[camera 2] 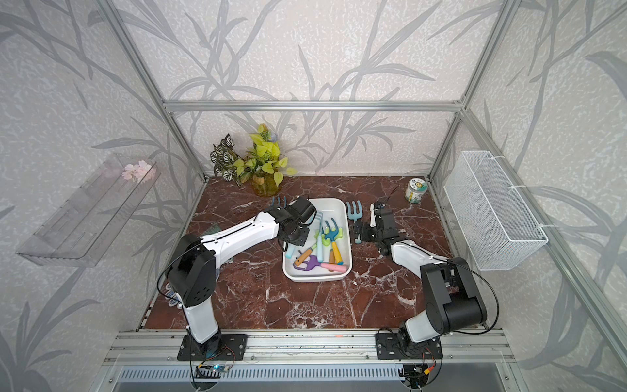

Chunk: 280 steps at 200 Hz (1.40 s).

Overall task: Take the hand rake out of the storage box
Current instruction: Pick up the rake from the storage box, then place the rake at the center of the board.

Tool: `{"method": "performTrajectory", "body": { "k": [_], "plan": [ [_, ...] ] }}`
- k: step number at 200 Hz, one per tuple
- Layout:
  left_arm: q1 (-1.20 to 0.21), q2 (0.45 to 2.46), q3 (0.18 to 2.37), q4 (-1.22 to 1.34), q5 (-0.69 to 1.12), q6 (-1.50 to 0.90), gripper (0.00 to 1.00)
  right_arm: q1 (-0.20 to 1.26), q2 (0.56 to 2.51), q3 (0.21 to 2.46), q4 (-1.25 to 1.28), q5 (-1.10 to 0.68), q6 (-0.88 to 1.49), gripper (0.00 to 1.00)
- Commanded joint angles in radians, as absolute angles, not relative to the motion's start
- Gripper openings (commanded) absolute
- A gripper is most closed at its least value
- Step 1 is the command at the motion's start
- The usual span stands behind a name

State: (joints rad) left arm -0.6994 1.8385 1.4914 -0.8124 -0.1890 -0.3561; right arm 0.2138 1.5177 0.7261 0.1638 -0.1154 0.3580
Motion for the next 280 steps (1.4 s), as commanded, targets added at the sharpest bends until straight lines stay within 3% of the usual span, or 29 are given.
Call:
{"method": "performTrajectory", "body": {
  "k": [1, 78, 139, 280],
  "plan": [
    [-0.681, 1.780, 1.533, -0.837, -0.286, -0.341, 0.16, 0.208, 1.542, 0.736, 0.182, -0.134, 0.361, 1.00],
    [-0.420, 1.611, 1.352, -0.624, -0.251, -0.223, 0.11, 0.209, 1.531, 0.733, 0.179, -0.112, 0.346, 0.99],
    [-0.246, 1.665, 1.284, -0.541, -0.209, -0.152, 0.12, 0.209, 1.548, 0.746, 0.165, -0.107, 0.336, 0.99],
    [-0.160, 2.015, 1.479, -0.488, -0.095, -0.111, 0.10, 0.209, 1.562, 0.756, 0.161, -0.123, 0.337, 0.99]
  ]
}}
